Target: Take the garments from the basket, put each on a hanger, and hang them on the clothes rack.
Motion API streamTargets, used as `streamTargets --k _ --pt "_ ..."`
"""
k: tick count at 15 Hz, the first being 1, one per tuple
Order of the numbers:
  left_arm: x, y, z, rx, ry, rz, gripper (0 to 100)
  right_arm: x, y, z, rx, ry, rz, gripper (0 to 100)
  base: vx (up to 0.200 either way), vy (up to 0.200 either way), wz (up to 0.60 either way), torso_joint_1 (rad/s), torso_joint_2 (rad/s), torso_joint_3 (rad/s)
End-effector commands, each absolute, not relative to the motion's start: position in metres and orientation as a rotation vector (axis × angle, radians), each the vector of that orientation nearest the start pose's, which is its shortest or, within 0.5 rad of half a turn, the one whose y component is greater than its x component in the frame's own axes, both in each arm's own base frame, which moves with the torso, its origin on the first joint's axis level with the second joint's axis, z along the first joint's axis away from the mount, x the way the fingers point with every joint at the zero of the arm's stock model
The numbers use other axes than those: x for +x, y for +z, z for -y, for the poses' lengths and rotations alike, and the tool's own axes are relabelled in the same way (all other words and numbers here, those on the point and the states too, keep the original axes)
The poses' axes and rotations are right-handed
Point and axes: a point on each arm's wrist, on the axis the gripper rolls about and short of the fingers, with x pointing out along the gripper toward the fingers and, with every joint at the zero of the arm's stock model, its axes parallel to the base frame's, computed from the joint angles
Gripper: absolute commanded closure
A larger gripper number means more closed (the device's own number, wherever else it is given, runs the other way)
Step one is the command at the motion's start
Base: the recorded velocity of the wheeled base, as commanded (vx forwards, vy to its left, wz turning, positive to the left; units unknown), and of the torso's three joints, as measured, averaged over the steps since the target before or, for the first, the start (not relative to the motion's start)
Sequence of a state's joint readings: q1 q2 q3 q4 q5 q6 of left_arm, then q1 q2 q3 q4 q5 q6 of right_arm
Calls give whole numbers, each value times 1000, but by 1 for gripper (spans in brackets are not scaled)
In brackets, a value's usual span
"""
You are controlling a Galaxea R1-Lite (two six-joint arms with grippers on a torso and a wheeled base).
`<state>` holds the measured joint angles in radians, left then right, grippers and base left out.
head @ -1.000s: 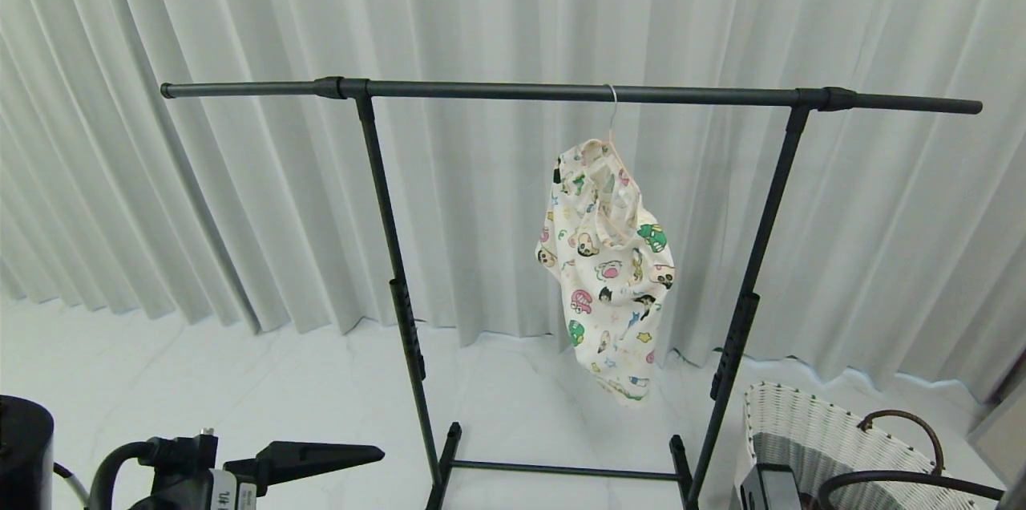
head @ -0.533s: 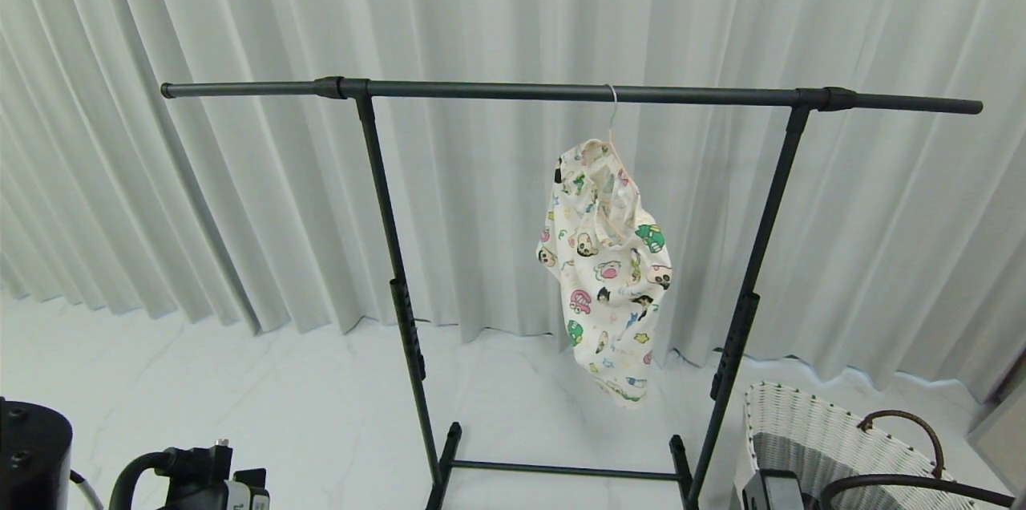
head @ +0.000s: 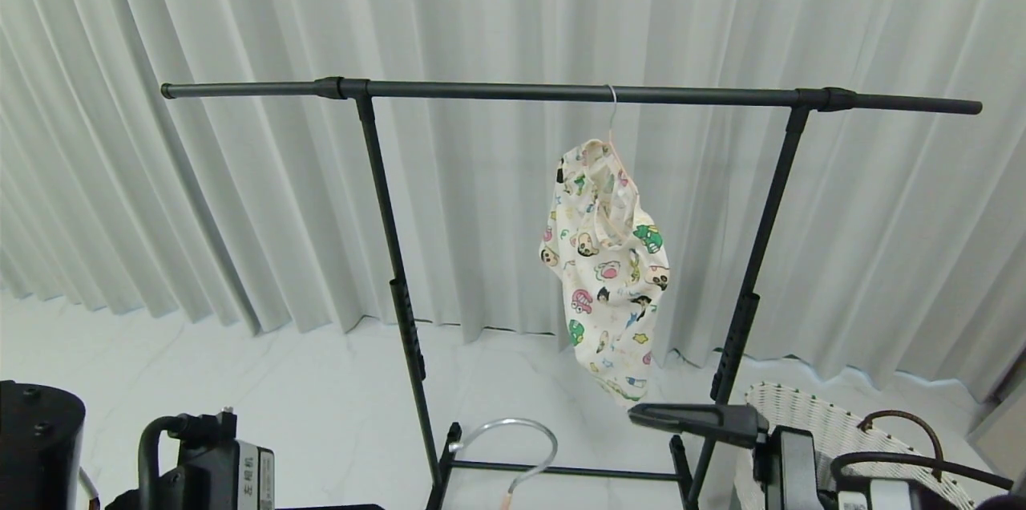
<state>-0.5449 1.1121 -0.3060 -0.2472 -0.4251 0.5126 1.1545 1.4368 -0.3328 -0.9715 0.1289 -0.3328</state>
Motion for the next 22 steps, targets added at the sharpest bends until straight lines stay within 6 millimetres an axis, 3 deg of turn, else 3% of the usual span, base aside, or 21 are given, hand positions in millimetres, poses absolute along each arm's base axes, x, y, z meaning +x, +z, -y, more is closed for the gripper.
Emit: streamTargets --k 1,4,6,8,13,17,19,22 --pt "111 141 68 482 -1007 -352 100 87 157 -185 -374 1255 70 0 0 0 0 0 0 0" --pt "121 143 59 471 -888 -373 100 86 143 -181 -399 1257 7 0 0 0 0 0 0 0" --pt "127 157 58 364 -828 -373 100 88 131 -180 -393 1254 -72 0 0 0 0 0 0 0" --pt "138 184 61 275 -736 -321 100 92 122 -187 -302 1243 -195 0 0 0 0 0 0 0" --pt "139 195 65 281 -746 -227 100 115 122 -235 90 1128 -440 0 0 0 0 0 0 0" --pt "137 200 64 277 -739 -181 100 138 88 -268 97 884 -505 0 0 0 0 0 0 0" --pt "137 200 64 280 -739 -180 100 152 84 -285 151 778 -485 0 0 0 0 0 0 0" --pt "137 200 65 282 -744 -177 100 156 77 -291 142 749 -485 0 0 0 0 0 0 0"
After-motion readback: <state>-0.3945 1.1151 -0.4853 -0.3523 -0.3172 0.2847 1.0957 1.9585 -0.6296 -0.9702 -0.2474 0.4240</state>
